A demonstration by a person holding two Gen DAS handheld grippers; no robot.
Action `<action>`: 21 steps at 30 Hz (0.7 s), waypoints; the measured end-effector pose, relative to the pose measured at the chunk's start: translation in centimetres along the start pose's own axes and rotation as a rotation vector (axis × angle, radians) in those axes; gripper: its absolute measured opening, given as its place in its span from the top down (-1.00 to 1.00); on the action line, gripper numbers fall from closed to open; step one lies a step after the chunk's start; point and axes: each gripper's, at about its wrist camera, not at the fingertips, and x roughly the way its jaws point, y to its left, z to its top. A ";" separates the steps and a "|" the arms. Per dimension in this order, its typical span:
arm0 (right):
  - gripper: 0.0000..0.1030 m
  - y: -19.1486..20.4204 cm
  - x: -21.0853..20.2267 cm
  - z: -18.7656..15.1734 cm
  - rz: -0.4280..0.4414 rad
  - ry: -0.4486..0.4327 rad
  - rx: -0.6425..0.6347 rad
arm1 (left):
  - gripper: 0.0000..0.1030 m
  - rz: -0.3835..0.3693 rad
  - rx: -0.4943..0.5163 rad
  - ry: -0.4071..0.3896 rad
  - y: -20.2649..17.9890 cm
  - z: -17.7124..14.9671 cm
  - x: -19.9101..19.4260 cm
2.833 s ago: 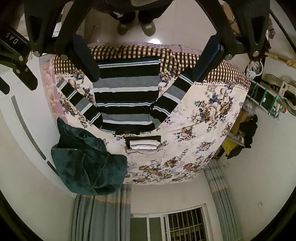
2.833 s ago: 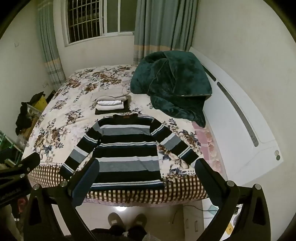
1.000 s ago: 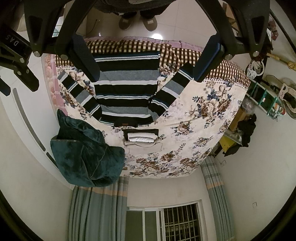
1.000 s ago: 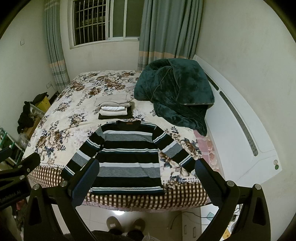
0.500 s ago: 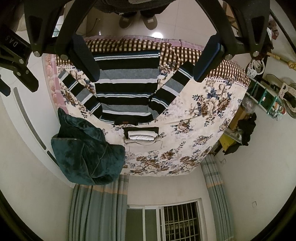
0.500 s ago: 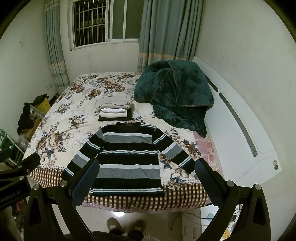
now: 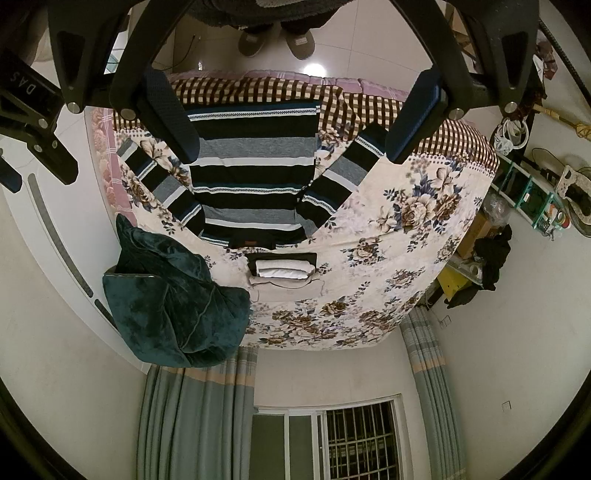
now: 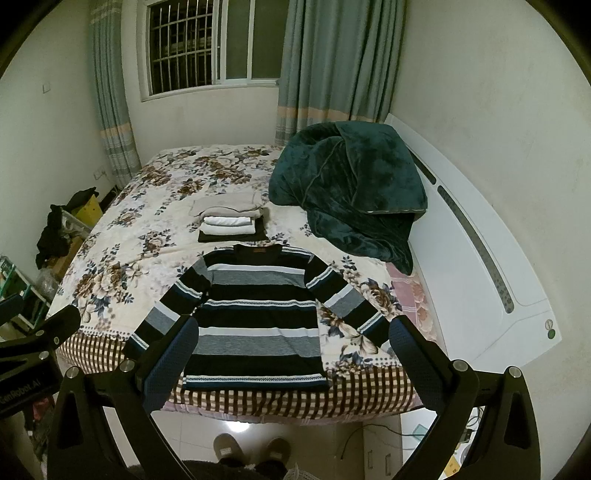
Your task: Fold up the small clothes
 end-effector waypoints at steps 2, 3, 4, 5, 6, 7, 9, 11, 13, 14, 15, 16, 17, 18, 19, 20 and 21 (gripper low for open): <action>-1.00 0.0 0.0 0.0 -0.001 -0.001 -0.001 | -1.00 0.000 0.001 0.000 0.0 -0.1 0.0; -1.00 0.0 0.0 0.0 0.000 -0.001 0.000 | -1.00 0.000 0.000 0.000 -0.1 0.1 0.0; -1.00 0.0 0.0 -0.1 0.000 -0.002 0.000 | -1.00 -0.001 -0.001 -0.002 0.0 -0.1 0.0; -1.00 0.0 0.0 -0.1 0.000 -0.003 0.000 | -1.00 -0.001 0.000 -0.002 0.0 -0.2 0.0; -1.00 0.0 0.0 -0.1 -0.001 -0.003 0.000 | -1.00 -0.001 0.001 -0.003 0.0 -0.2 0.0; -1.00 0.0 0.0 0.0 0.000 -0.003 0.001 | -1.00 -0.002 0.002 -0.003 0.0 -0.2 0.0; -1.00 0.0 -0.1 -0.1 0.000 -0.002 0.001 | -1.00 -0.002 0.002 -0.002 -0.1 -0.1 0.0; -1.00 0.0 0.0 -0.2 0.000 -0.004 0.001 | -1.00 -0.002 0.000 -0.002 -0.1 -0.3 0.0; -1.00 0.0 0.0 0.0 -0.003 0.000 0.006 | -1.00 0.000 0.001 -0.002 -0.1 -0.2 0.1; -1.00 -0.1 0.2 0.1 -0.005 0.005 0.015 | -1.00 0.004 0.000 -0.009 -0.1 -0.3 0.1; -1.00 -0.4 0.6 0.3 -0.005 0.014 0.031 | -1.00 0.014 0.000 -0.015 -0.3 -0.1 0.4; -1.00 -0.8 1.2 0.4 -0.006 0.023 0.047 | -1.00 0.025 0.000 -0.025 -0.5 0.3 0.9; -1.00 -1.3 2.0 0.5 -0.012 0.038 0.067 | -1.00 0.033 0.004 -0.038 -0.7 0.7 1.6; -1.00 -2.1 3.2 0.6 -0.017 0.057 0.096 | -1.00 0.048 0.011 -0.045 -1.1 1.0 2.5; -1.00 -3.0 4.8 0.5 -0.033 0.080 0.126 | -1.00 0.061 0.018 -0.051 -1.3 1.5 3.6; -1.00 -4.1 6.6 0.4 -0.058 0.109 0.159 | -1.00 0.072 0.024 -0.059 -1.6 2.0 4.9; -1.00 -5.7 9.0 0.3 -0.079 0.136 0.205 | -1.00 0.084 0.029 -0.061 -2.0 2.4 6.2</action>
